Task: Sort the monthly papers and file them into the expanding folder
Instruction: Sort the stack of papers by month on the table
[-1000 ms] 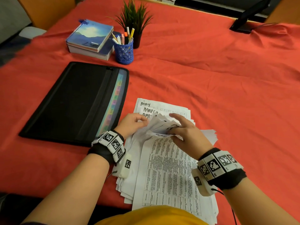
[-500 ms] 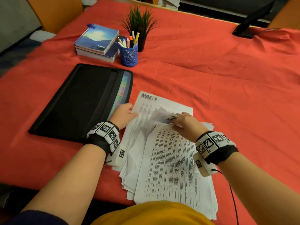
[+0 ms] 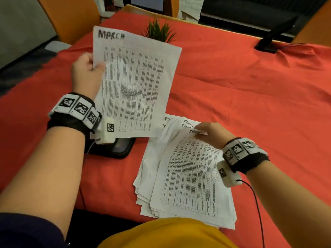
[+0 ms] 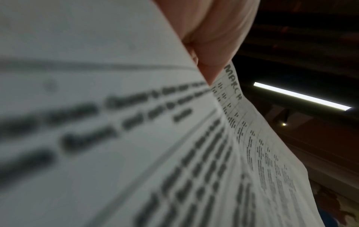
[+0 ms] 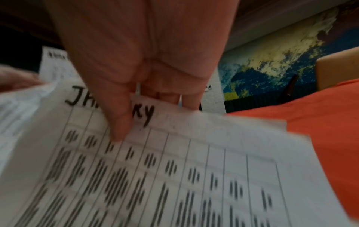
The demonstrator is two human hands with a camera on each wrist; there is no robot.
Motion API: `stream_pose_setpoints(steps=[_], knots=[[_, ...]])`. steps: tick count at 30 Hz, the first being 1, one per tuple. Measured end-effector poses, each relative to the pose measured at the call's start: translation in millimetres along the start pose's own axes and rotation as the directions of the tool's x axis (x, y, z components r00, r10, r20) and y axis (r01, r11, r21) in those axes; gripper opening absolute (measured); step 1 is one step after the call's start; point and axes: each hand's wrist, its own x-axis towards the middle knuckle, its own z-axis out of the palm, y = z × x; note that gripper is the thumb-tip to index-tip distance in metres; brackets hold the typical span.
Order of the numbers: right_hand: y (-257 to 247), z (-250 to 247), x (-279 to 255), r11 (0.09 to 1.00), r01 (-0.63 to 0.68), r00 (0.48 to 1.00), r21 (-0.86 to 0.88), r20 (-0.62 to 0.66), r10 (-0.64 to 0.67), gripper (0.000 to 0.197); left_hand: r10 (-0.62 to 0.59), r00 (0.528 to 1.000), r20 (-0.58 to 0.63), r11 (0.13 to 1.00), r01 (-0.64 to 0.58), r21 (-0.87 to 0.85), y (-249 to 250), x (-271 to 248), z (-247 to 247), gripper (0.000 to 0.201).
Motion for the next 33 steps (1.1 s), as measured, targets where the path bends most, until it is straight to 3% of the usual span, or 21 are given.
stream_pose_setpoints(steps=[3, 5, 8, 10, 12, 17, 22, 24, 27, 29, 33], knots=[[-9, -39, -29, 0.999, -0.027, 0.993, 0.046, 0.112, 0.022, 0.013, -0.001, 0.998, 0.056, 1.000, 0.003, -0.021, 3, -5, 0, 0.023], [-15, -70, -46, 0.994, -0.065, 0.983, 0.090, 0.179, 0.048, 0.015, -0.036, 0.991, 0.131, 0.997, 0.044, -0.062, 0, -15, 9, 0.013], [-24, -110, -62, 0.958, -0.115, 0.970, 0.263, 0.236, 0.052, 0.014, -0.123, 0.957, 0.265, 0.987, 0.145, -0.066, -9, -38, 34, 0.011], [-29, -126, -64, 0.896, -0.169, 0.964, 0.411, 0.258, 0.064, 0.013, -0.197, 0.908, 0.370, 0.963, 0.251, -0.103, -16, -61, 55, 0.014], [-31, -129, -55, 0.869, -0.208, 0.958, 0.449, 0.274, 0.088, 0.012, -0.233, 0.860, 0.455, 0.938, 0.322, -0.127, -24, -86, 74, 0.017], [-13, -77, -10, 0.956, -0.270, 0.953, 0.120, 0.174, 0.247, 0.024, -0.330, 0.682, 0.653, 0.880, 0.472, -0.048, -49, -134, 105, 0.017], [-4, -14, 15, 0.948, -0.298, 0.947, 0.112, 0.161, 0.279, 0.016, -0.380, 0.558, 0.738, 0.828, 0.560, 0.004, -49, -147, 111, 0.019], [-3, -3, 21, 0.959, -0.258, 0.964, 0.119, 0.098, 0.247, 0.020, -0.347, 0.535, 0.770, 0.847, 0.531, 0.013, -50, -147, 112, 0.015], [0, 7, 24, 0.978, -0.169, 0.985, 0.124, 0.011, 0.169, 0.024, -0.274, 0.536, 0.799, 0.933, 0.350, 0.085, -55, -148, 113, 0.012], [1, 8, 21, 0.966, -0.177, 0.983, 0.188, -0.020, 0.184, 0.025, -0.264, 0.510, 0.819, 0.953, 0.268, 0.140, -58, -150, 112, 0.017], [2, 10, 13, 0.929, -0.212, 0.976, 0.305, 0.016, 0.218, 0.061, -0.248, 0.459, 0.853, 0.968, 0.161, 0.195, -65, -145, 107, 0.014]])
